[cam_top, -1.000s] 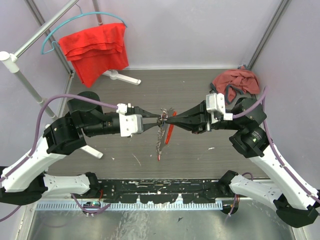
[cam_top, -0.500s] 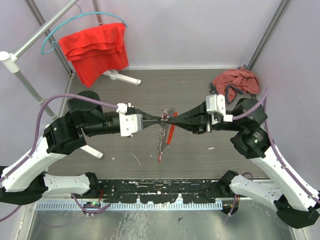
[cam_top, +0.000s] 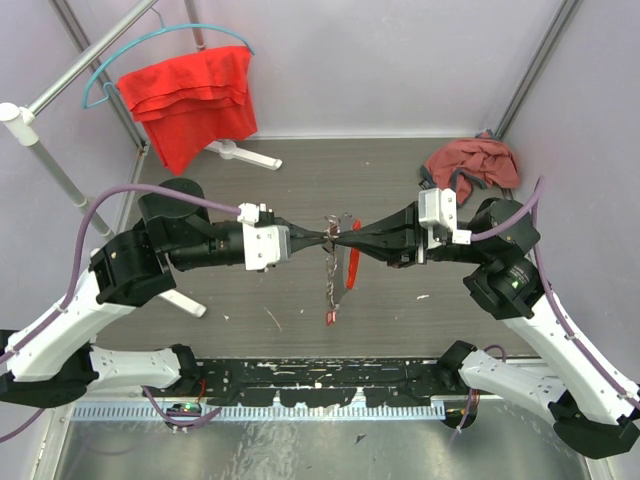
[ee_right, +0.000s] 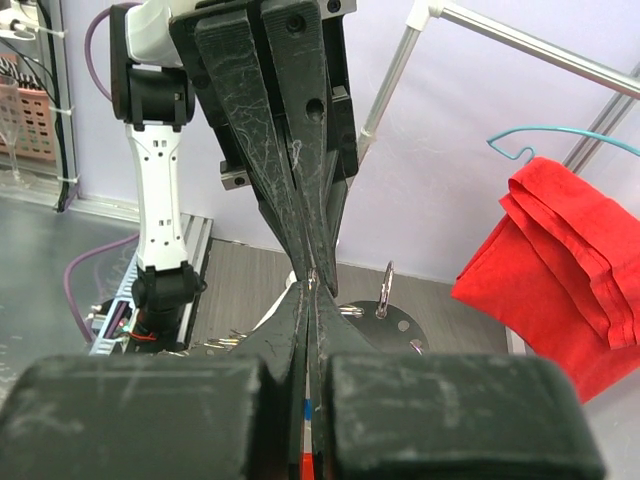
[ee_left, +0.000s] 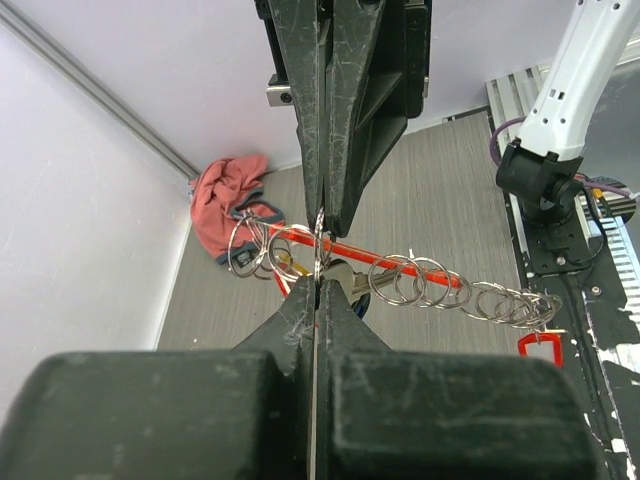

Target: Put the keys on the keyring

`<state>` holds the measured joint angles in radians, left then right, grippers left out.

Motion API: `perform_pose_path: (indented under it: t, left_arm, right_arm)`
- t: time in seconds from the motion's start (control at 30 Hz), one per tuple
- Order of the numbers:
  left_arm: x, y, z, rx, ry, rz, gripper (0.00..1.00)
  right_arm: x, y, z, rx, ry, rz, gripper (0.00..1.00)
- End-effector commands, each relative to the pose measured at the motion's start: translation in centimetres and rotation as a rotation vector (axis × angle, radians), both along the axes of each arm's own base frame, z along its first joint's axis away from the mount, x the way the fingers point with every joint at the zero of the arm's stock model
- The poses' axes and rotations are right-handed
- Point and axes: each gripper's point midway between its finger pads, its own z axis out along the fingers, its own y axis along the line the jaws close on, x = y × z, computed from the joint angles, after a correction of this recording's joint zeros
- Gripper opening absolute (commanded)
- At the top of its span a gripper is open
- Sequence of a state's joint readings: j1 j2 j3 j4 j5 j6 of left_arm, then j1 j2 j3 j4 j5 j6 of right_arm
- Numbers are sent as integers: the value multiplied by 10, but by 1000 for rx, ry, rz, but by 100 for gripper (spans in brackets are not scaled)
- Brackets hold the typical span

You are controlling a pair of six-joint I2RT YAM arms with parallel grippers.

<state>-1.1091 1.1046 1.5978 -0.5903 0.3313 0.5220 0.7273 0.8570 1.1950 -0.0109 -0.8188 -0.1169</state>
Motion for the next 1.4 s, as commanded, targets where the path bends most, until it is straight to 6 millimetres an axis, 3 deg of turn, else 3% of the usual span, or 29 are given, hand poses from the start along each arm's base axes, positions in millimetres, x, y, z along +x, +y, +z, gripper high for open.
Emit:
perform_pose_path:
  t: [0.0, 0.43, 0.57, 0.7, 1.03, 1.37]
  left_arm:
    - [-1, -1, 12, -23, -14, -3, 0]
    - [0, -3, 11, -16, -14, -8, 0]
    - [-2, -2, 14, -27, -15, -11, 15]
    - [-4, 3, 19, -47, -23, -9, 22]
    - [-2, 8, 25, -73, -29, 13, 30]
    - [-6, 0, 26, -102, -3, -20, 32]
  right_arm:
    - [-12, -16, 48, 155, -108, -26, 1]
    - [4, -12, 63, 239, -50, -69, 1]
    - [10, -8, 58, 228, -36, -74, 1]
    - [10, -9, 52, 197, -54, -84, 1]
    - [8, -9, 34, 115, -65, -87, 1]
    - [4, -7, 33, 110, -65, -60, 1]
